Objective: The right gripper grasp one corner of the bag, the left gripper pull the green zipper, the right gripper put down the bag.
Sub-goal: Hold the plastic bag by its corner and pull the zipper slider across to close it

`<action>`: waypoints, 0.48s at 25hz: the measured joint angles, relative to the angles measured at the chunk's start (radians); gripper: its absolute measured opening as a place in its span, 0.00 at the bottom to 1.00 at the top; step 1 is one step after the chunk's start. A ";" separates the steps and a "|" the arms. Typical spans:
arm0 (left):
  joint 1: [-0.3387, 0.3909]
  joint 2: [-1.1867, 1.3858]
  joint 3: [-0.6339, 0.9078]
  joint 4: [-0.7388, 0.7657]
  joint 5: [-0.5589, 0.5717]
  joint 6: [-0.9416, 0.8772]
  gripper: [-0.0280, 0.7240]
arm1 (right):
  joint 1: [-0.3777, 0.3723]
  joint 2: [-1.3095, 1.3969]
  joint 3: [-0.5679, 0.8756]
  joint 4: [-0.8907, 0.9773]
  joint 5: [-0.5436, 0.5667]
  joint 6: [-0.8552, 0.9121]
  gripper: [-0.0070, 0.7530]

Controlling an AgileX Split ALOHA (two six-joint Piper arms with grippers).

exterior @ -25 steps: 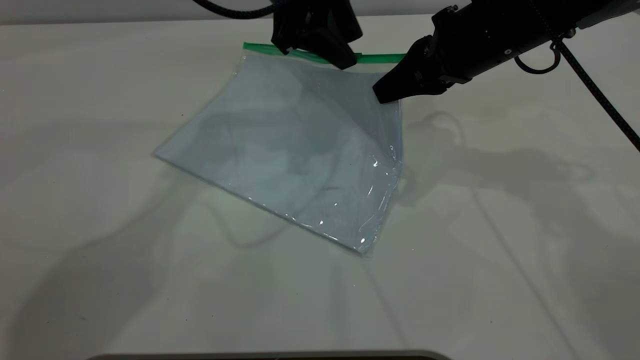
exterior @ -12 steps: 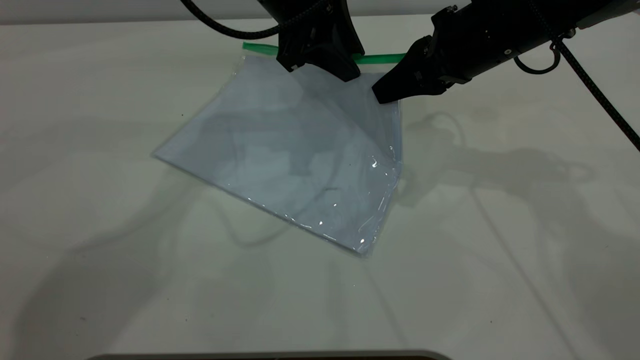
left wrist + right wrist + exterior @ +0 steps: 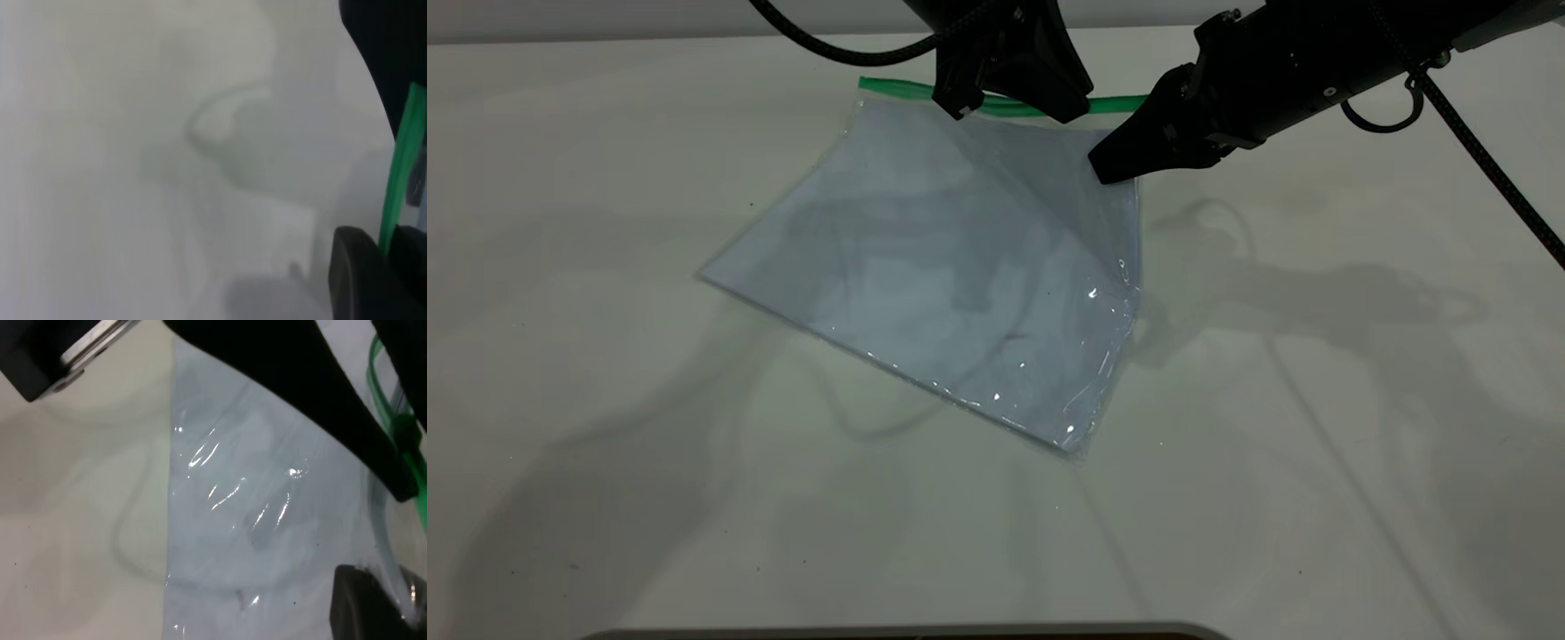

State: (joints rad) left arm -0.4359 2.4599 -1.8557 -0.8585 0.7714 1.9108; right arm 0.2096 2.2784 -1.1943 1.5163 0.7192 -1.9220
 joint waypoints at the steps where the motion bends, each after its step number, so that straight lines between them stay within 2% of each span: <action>1: 0.000 0.000 0.000 0.009 0.000 -0.004 0.20 | 0.000 0.000 0.000 0.000 0.000 0.002 0.05; 7: 0.002 0.000 -0.003 0.058 0.000 -0.036 0.18 | -0.006 0.000 0.000 0.001 0.005 0.022 0.05; 12: 0.019 0.000 -0.004 0.082 -0.012 -0.071 0.18 | -0.042 -0.004 0.001 0.008 0.023 0.047 0.05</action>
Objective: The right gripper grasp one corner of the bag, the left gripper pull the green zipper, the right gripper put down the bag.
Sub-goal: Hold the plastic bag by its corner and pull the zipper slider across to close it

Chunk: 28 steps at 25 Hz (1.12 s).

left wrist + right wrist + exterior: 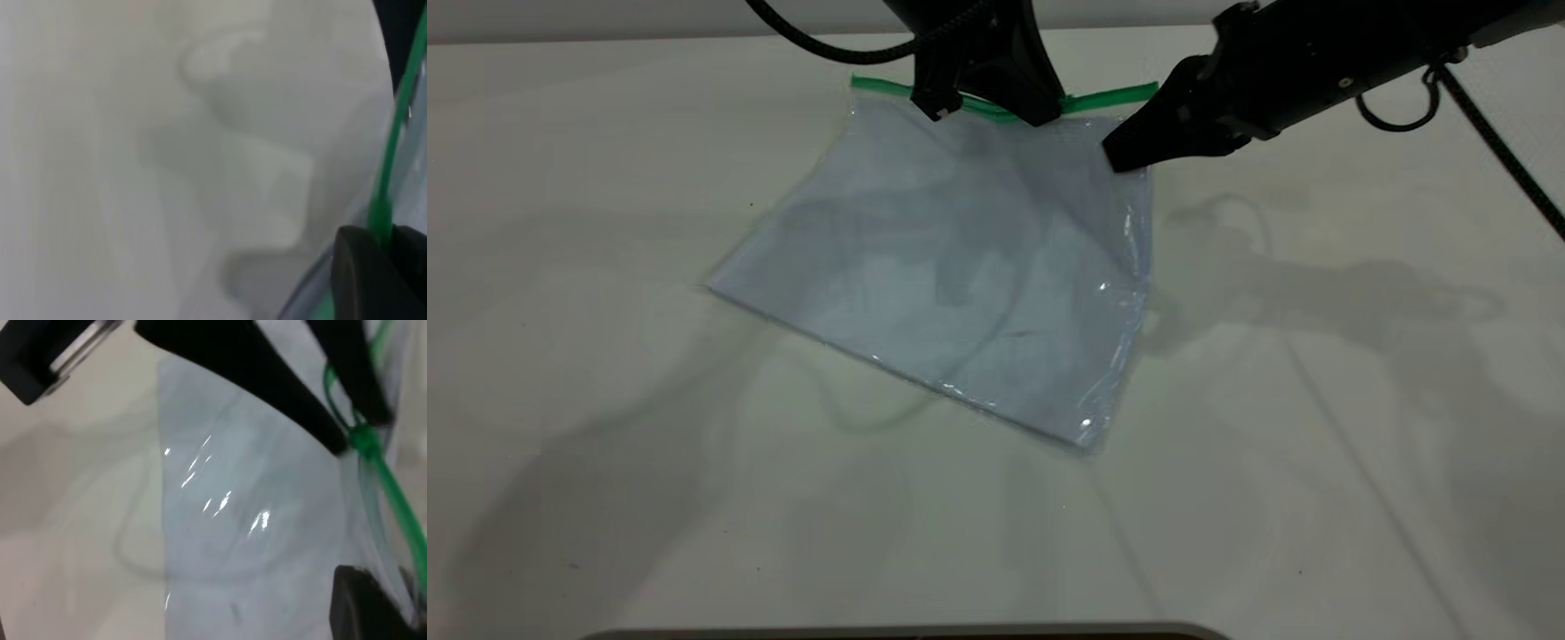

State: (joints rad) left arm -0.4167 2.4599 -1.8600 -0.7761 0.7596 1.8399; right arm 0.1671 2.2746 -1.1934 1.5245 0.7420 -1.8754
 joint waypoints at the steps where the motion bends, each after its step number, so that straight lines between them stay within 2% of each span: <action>1: 0.006 0.000 0.000 0.005 -0.002 -0.003 0.18 | -0.011 -0.005 0.001 0.000 -0.001 0.006 0.05; 9: 0.049 0.002 0.000 0.026 -0.001 -0.008 0.11 | -0.099 -0.016 0.002 -0.006 0.000 0.030 0.05; 16: 0.054 0.003 0.000 -0.021 -0.004 0.042 0.10 | -0.100 -0.016 0.002 -0.012 0.005 0.032 0.05; 21: 0.037 0.003 -0.004 -0.113 -0.007 0.076 0.22 | -0.061 -0.017 0.002 -0.055 0.005 0.036 0.05; 28: 0.003 0.003 -0.018 -0.123 -0.007 0.110 0.57 | 0.012 -0.020 0.002 -0.066 0.005 0.044 0.05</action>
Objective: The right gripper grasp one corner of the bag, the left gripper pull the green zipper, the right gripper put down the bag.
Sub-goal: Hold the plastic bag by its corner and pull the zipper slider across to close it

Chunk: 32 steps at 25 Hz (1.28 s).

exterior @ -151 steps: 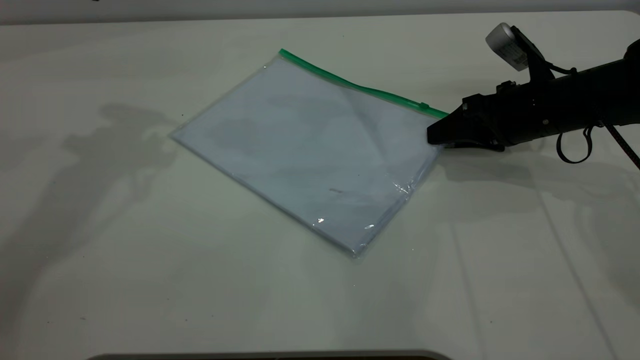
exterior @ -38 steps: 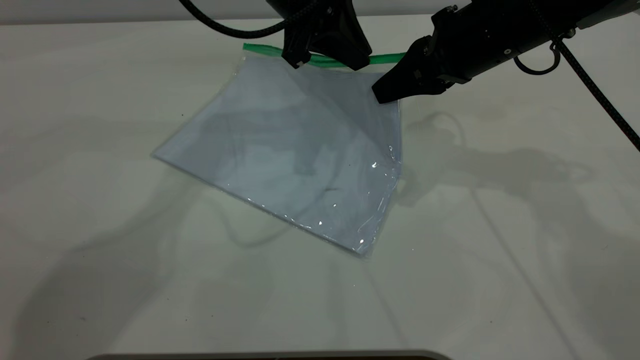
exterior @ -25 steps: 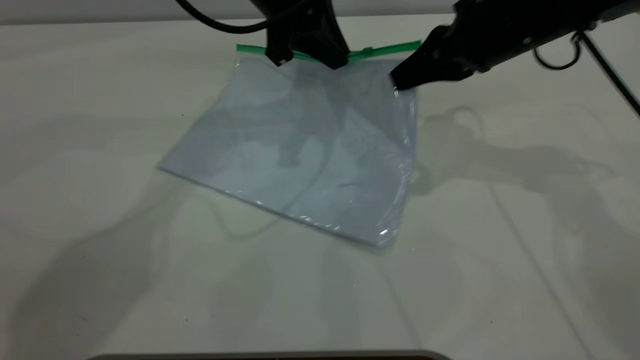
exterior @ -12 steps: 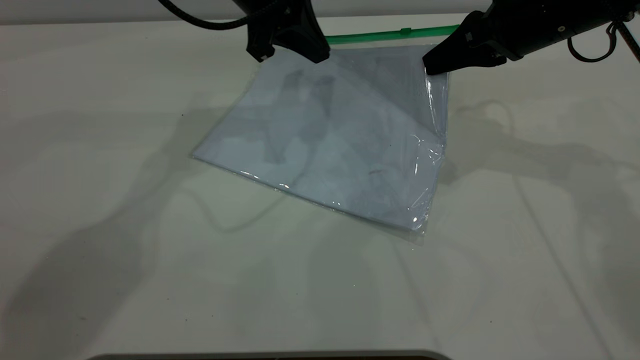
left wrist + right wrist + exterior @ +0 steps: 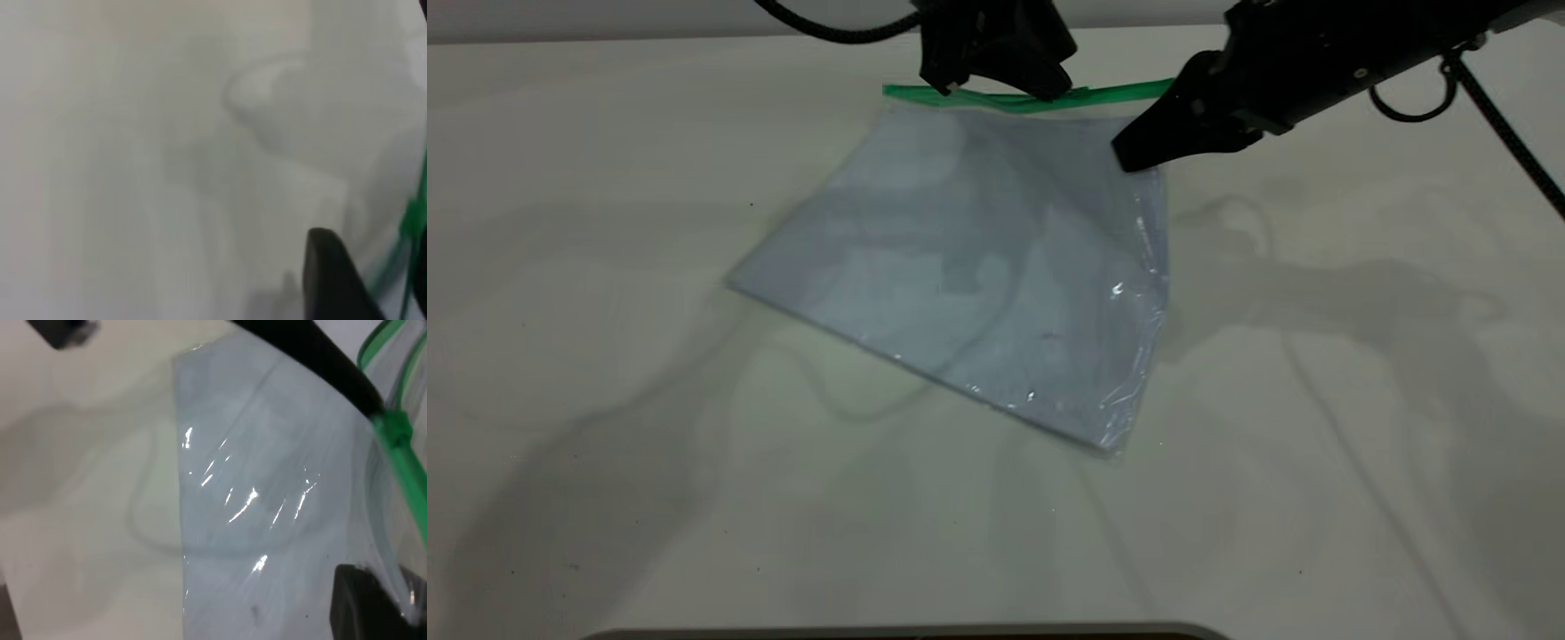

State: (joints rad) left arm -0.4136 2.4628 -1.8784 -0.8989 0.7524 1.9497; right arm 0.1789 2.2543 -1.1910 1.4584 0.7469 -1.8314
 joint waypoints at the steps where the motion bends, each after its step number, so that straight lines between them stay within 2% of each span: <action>1: -0.007 0.000 0.000 0.000 0.000 0.008 0.60 | 0.002 0.000 0.000 0.000 0.003 0.000 0.05; 5: -0.029 0.000 0.000 -0.001 0.000 0.017 0.66 | 0.001 -0.004 0.000 -0.002 0.018 0.006 0.05; 11: -0.038 0.000 -0.002 -0.001 0.000 0.019 0.65 | 0.001 -0.004 0.000 -0.008 0.030 0.011 0.05; 14: -0.038 0.000 -0.002 -0.001 0.007 0.019 0.56 | 0.001 -0.004 0.000 -0.008 0.033 0.015 0.05; 20: -0.039 0.000 -0.002 0.005 0.025 0.019 0.21 | -0.001 -0.004 0.000 -0.006 0.039 0.015 0.05; 22: -0.039 0.000 -0.002 0.014 0.027 0.016 0.14 | -0.001 -0.004 0.000 -0.005 0.040 0.016 0.05; 24: -0.039 0.000 -0.002 0.030 0.027 -0.001 0.11 | -0.001 -0.006 0.000 -0.004 0.040 0.016 0.05; 32: -0.047 -0.017 -0.013 0.113 0.024 -0.115 0.11 | 0.000 -0.058 0.001 -0.018 0.011 0.024 0.05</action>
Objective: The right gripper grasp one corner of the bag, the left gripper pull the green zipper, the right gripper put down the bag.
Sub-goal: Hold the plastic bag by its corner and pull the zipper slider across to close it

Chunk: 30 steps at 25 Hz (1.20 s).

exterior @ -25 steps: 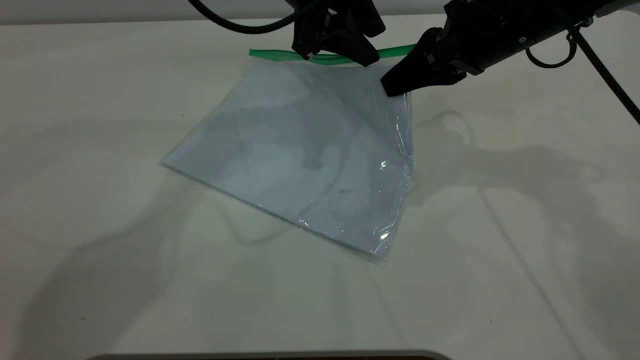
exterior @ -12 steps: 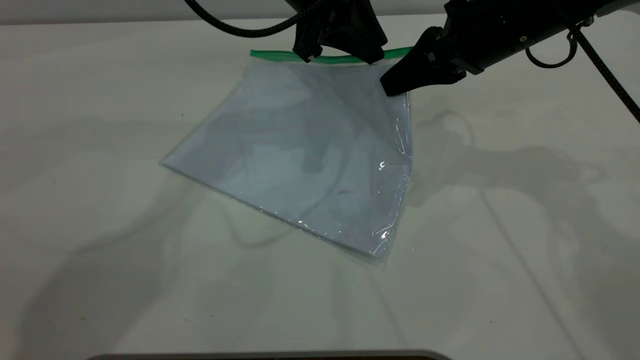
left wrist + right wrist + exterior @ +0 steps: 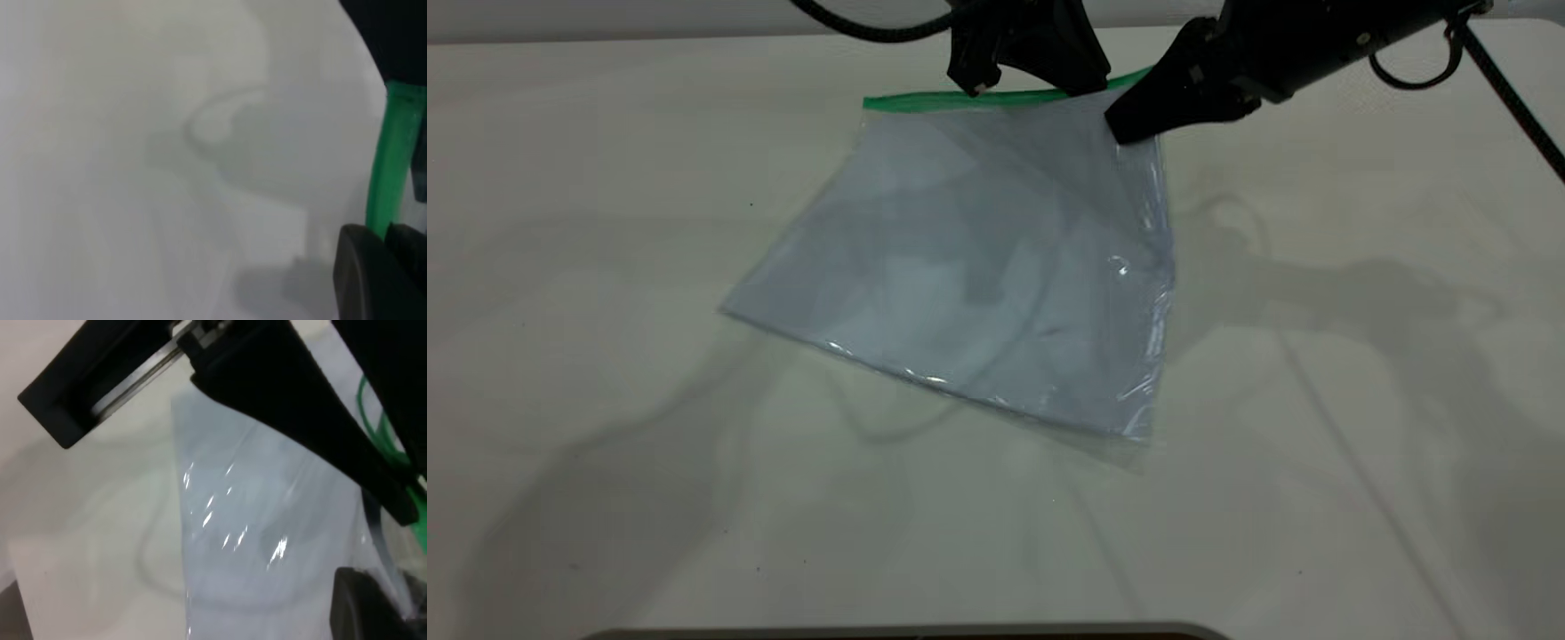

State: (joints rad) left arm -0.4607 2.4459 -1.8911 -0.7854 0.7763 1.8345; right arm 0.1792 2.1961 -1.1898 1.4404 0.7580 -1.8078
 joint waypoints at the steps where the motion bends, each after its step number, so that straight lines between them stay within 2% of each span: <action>1: 0.001 0.000 0.000 0.003 0.000 -0.004 0.11 | 0.000 -0.002 0.000 -0.001 -0.002 0.001 0.05; 7: 0.019 0.000 0.000 0.007 -0.018 -0.023 0.11 | -0.008 -0.005 0.000 -0.004 -0.041 0.021 0.05; 16: 0.057 0.009 0.000 0.035 -0.027 -0.050 0.10 | -0.081 0.004 0.000 0.008 -0.026 0.028 0.05; 23: 0.083 0.010 0.001 0.168 -0.020 -0.155 0.09 | -0.121 0.013 0.000 0.010 -0.021 0.028 0.05; 30: 0.109 0.010 0.001 0.226 0.024 -0.226 0.09 | -0.130 0.014 0.000 0.010 -0.023 0.028 0.05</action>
State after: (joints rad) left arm -0.3516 2.4556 -1.8902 -0.5590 0.8002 1.6083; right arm 0.0497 2.2098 -1.1898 1.4504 0.7350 -1.7798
